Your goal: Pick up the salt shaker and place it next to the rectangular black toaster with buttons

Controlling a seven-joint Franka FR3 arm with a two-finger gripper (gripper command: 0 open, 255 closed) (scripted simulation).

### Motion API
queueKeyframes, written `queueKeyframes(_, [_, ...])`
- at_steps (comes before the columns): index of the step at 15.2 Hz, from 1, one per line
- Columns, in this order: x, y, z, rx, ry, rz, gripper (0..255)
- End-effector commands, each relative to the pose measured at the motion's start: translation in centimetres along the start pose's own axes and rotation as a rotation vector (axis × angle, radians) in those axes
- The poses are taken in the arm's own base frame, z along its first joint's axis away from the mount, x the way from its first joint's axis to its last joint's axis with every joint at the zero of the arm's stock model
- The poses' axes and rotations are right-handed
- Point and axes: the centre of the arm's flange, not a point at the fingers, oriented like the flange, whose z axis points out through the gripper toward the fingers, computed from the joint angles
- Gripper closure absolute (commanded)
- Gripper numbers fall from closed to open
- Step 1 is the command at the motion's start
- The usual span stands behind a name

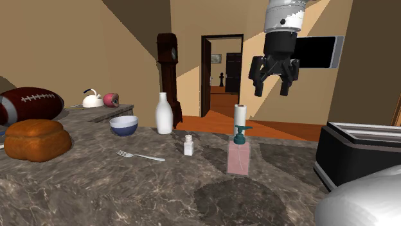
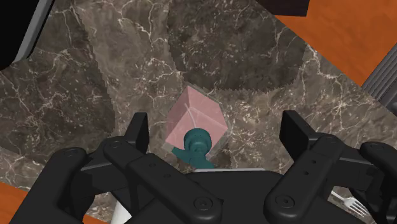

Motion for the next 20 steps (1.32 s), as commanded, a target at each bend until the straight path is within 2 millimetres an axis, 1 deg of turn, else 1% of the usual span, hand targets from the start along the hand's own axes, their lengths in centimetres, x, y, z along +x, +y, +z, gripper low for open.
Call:
queueKeyframes(1, [0.0, 0.0, 0.0, 0.000, 0.000, 0.000, 0])
queueKeyframes(20, [20.2, -9.2, 12.5, -0.020, -0.021, 0.044, 0])
